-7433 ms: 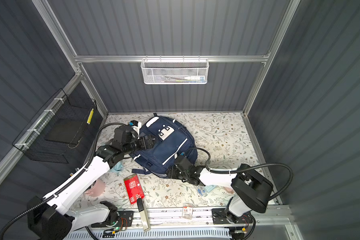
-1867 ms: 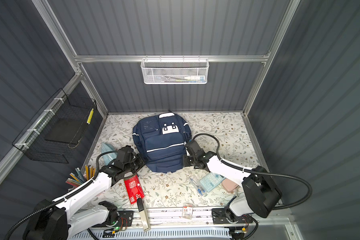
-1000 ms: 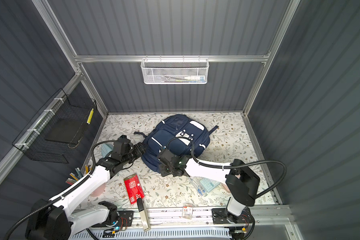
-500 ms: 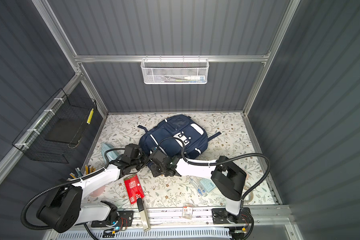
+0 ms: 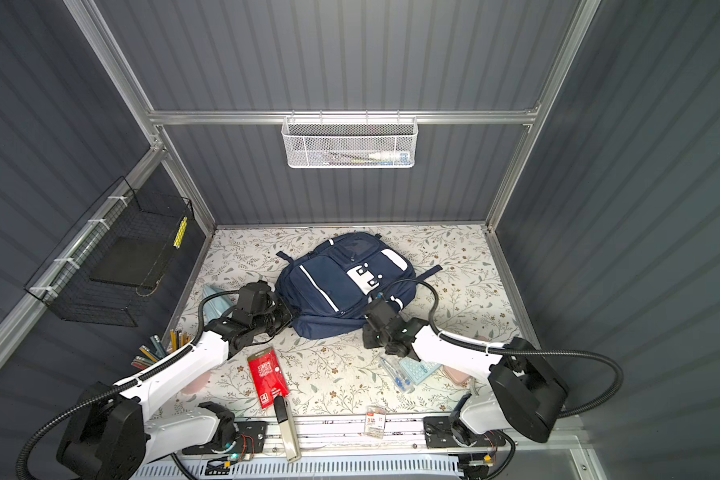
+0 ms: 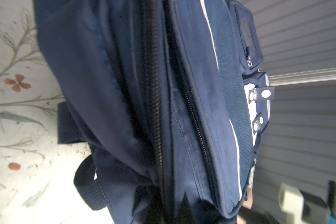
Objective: Pack the student bag
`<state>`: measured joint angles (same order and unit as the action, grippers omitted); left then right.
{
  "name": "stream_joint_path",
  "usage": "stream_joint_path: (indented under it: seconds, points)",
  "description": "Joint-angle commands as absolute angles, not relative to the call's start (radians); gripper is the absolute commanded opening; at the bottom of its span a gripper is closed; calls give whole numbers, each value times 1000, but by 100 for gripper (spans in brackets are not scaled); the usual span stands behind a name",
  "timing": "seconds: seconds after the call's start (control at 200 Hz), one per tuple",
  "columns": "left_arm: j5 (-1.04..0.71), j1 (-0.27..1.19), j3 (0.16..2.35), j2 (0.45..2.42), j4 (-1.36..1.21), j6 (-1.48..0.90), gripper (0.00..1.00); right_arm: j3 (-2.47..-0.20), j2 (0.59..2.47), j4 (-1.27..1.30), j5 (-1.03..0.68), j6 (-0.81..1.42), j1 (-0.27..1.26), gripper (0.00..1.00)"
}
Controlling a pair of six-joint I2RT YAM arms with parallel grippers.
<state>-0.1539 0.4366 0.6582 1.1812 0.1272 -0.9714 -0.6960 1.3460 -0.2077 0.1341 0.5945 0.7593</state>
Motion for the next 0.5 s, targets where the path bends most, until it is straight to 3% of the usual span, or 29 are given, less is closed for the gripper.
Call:
stream_joint_path:
  seconds: [0.0, 0.23, 0.305, 0.405, 0.495]
  points:
    - [-98, 391, 713, 1137, 149, -900, 0, -628, 1273, -365, 284, 615, 662, 0]
    - [-124, 383, 726, 1162, 143, -879, 0, -609, 1218, -333, 215, 590, 620, 0]
    - [-133, 383, 731, 1199, 123, -878, 0, -621, 1227, -312, 207, 582, 693, 0]
    - [-106, 382, 745, 1252, 94, -852, 14, -668, 1283, -325, 231, 615, 813, 0]
    - [-64, 374, 784, 1305, 99, -801, 16, -721, 1366, -306, 222, 640, 912, 2]
